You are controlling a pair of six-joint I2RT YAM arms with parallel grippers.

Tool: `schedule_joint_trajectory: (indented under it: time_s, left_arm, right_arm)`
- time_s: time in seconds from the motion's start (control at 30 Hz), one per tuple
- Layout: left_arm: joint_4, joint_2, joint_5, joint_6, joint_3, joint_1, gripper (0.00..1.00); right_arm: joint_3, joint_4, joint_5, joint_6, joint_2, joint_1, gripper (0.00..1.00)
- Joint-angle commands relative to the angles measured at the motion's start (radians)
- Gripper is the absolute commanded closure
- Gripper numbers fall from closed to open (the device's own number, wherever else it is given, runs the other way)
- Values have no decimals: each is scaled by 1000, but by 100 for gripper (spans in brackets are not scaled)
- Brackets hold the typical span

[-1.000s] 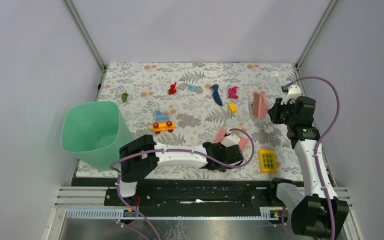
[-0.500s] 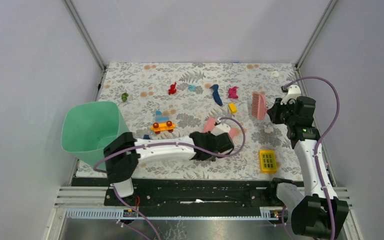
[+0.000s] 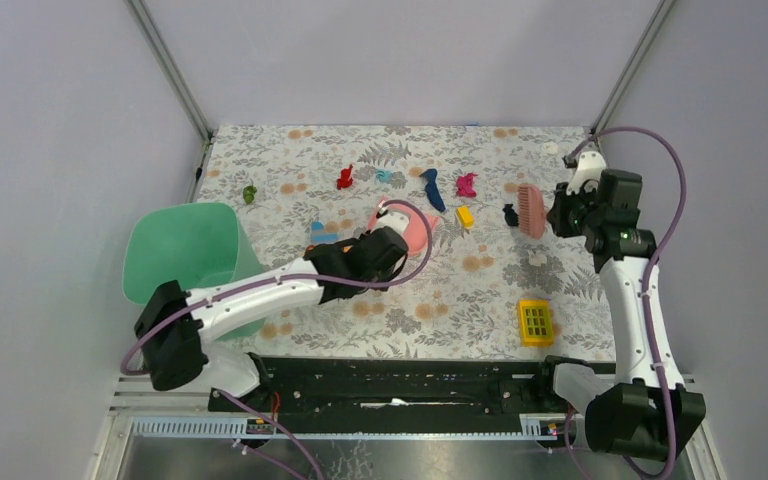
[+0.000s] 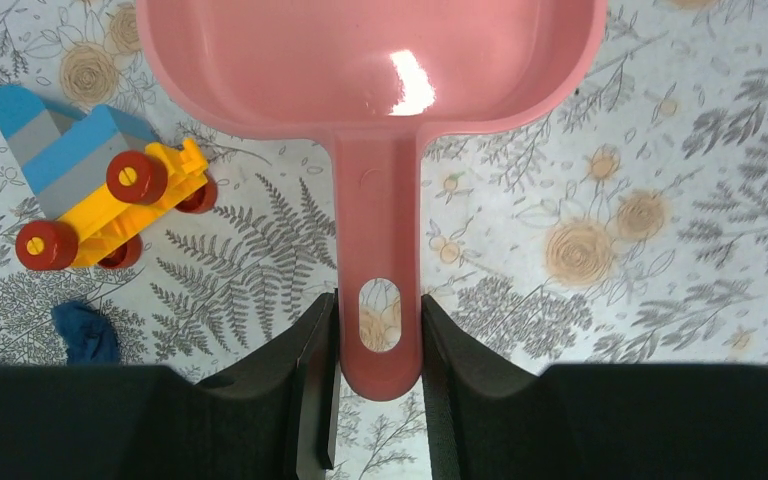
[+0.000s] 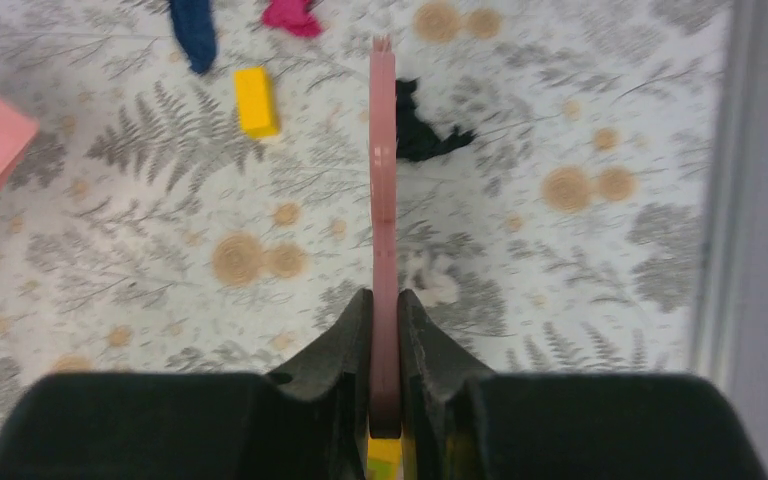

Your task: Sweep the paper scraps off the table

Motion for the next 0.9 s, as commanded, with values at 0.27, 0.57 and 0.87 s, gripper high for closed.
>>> schedule_joint_trajectory:
  time_s: [0.27, 0.57, 0.87]
  left_arm:
    - [141, -172, 235, 123, -120, -9, 100]
    - [86, -106, 269, 134, -103, -96, 100]
    - [52, -68, 287, 159, -84, -128, 100]
  right_arm:
    - [262, -428, 679, -275, 99, -5, 100]
    - [167, -493, 810, -229, 99, -30, 100]
    - [102, -455, 599, -150, 160, -31, 100]
